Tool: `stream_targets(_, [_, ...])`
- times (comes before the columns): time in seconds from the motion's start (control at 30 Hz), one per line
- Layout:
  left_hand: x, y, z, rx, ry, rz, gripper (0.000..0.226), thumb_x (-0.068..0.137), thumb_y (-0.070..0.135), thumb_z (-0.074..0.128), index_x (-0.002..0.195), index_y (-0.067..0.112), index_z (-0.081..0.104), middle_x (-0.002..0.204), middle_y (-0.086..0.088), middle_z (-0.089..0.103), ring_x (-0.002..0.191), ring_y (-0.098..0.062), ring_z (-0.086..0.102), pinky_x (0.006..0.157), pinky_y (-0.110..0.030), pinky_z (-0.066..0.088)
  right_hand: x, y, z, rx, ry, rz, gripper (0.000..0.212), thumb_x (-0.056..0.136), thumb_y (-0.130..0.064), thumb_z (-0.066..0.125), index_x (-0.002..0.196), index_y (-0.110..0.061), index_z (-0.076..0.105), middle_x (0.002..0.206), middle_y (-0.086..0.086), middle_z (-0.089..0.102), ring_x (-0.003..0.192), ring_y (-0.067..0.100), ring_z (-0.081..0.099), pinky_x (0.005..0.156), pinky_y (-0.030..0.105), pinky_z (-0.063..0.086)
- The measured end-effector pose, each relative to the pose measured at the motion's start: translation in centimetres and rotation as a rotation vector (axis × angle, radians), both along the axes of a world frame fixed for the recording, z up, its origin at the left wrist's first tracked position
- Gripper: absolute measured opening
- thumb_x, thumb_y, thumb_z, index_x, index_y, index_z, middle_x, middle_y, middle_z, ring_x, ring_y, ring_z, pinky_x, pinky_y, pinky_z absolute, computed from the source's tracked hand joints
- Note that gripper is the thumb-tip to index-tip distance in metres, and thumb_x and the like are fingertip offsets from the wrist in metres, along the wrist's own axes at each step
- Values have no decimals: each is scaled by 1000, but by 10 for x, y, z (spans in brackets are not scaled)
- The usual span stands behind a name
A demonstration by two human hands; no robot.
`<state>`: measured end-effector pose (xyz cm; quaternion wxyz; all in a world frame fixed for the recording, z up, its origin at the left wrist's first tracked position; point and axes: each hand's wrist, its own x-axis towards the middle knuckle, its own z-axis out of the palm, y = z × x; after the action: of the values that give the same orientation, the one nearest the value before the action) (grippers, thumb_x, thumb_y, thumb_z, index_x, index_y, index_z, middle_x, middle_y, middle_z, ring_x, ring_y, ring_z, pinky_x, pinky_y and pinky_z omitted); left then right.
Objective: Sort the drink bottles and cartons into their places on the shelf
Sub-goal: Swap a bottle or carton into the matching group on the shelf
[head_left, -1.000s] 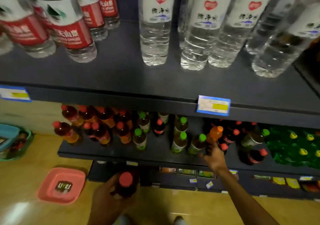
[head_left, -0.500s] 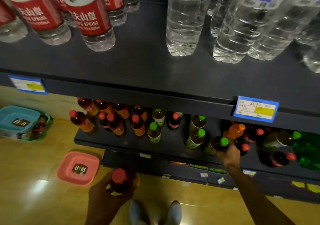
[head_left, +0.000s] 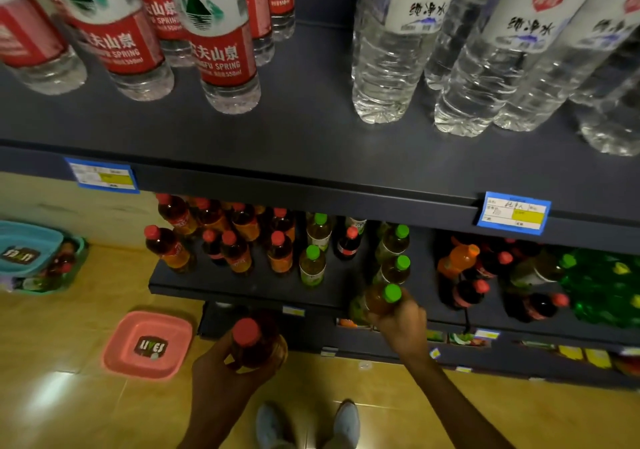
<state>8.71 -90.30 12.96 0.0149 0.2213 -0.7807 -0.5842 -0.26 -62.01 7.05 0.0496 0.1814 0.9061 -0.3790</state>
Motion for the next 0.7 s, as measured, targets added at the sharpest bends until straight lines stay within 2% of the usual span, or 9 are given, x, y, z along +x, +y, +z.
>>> stream_targets(0.1, [5, -9, -8, 9, -22, -3, 53, 45, 1, 97, 88, 18, 73, 72, 4, 74, 76, -15, 70, 54, -13, 55, -34, -31, -9, -126, 20, 20, 56, 66, -18, 86, 116, -13, 60, 105, 6, 70, 102, 26, 65, 82, 27, 50])
stream_targets(0.2, [10, -16, -14, 14, -31, 5, 54, 45, -1, 97, 88, 20, 72, 76, 9, 75, 75, -15, 70, 55, -14, 55, -62, -51, -22, -121, 15, 29, 61, 68, -17, 85, 122, -11, 57, 114, 11, 68, 109, 30, 63, 93, 42, 54])
stream_targets(0.33, [16, -24, -21, 0, -57, 5, 56, 46, 8, 98, 91, 28, 71, 85, 17, 75, 83, -6, 71, 60, -18, 57, -80, -60, -41, -57, -37, 32, 63, 69, -20, 84, 125, -11, 56, 115, 14, 69, 110, 32, 64, 92, 39, 54])
stream_targets(0.43, [17, -28, -26, -20, -73, 19, 56, 44, 12, 99, 86, 33, 70, 84, 21, 75, 82, -6, 71, 57, -18, 56, -80, -60, -51, -18, -53, 27, 62, 70, -21, 84, 124, -8, 57, 114, 17, 69, 108, 36, 64, 89, 39, 52])
stream_targets(0.7, [15, -31, -33, -71, -50, 2, 56, 44, 11, 99, 87, 35, 70, 83, 16, 75, 82, -2, 71, 62, -11, 55, -79, -49, -59, -102, -60, 9, 69, 67, -17, 87, 126, -7, 53, 121, 17, 65, 117, 36, 58, 98, 44, 48])
